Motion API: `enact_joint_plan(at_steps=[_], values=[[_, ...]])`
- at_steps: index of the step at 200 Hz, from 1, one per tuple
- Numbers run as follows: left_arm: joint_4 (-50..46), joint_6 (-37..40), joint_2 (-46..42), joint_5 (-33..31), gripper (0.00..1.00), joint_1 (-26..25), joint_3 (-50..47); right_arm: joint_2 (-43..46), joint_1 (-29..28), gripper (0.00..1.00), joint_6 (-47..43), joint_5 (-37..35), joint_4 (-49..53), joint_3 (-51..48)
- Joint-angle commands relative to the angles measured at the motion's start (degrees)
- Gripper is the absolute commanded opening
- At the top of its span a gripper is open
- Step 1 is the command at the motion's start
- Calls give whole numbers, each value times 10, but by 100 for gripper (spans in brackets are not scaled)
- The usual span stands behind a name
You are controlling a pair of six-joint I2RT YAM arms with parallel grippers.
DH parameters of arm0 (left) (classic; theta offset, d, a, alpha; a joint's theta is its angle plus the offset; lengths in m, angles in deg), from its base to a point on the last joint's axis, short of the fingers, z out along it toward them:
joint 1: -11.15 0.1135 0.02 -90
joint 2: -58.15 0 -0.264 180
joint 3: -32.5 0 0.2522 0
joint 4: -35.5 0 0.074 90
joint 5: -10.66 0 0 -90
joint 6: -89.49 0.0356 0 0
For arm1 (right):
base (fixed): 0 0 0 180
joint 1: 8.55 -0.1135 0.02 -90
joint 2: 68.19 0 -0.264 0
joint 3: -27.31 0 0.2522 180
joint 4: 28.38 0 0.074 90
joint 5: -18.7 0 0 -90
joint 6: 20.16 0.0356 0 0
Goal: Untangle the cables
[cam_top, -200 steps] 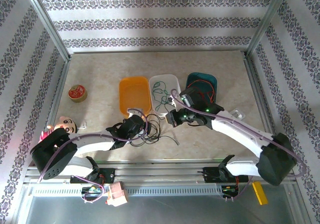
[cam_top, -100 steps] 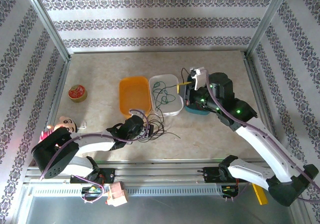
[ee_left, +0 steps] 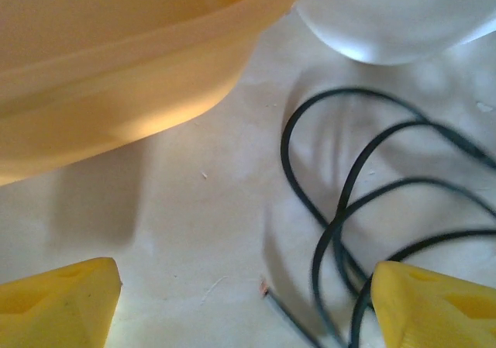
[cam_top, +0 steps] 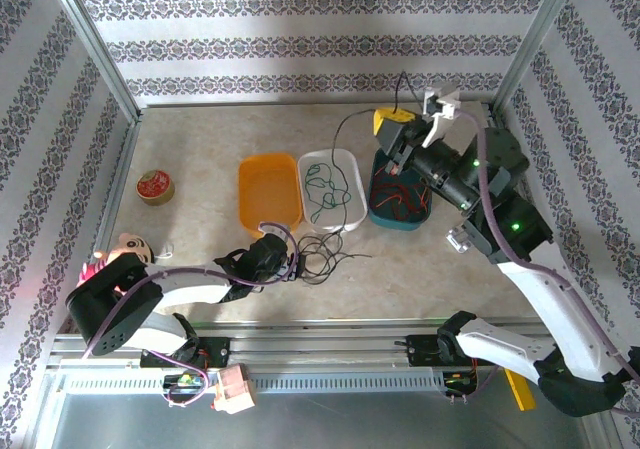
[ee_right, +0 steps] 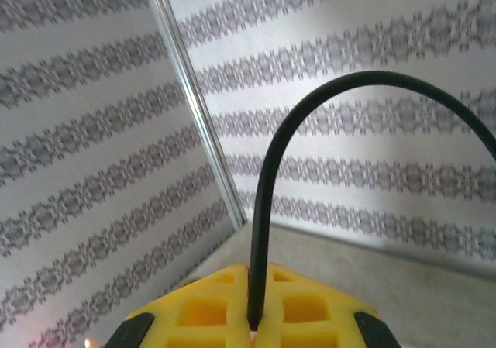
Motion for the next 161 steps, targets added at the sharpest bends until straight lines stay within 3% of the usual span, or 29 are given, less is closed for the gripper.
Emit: enact_joint_plan(at_steps=[1,62,84,132,161], values=[[-14,6,13,1,84,-4,-2,-16,4,0,-18,2,-32,36],[-12,12,26,5,84,-7,1,-60,4,0,-7,32,-70,79],[6,6,-11,-29,84,-14,-17,-89,3,0,5,46,-70,90],[-29,-115,-246,-242,87,-14,-80,-172,0,0,23,64,-76,82],[-228,-231,-372,-376,87,-13,-63,-236,-2,0,23,71,-76,89]])
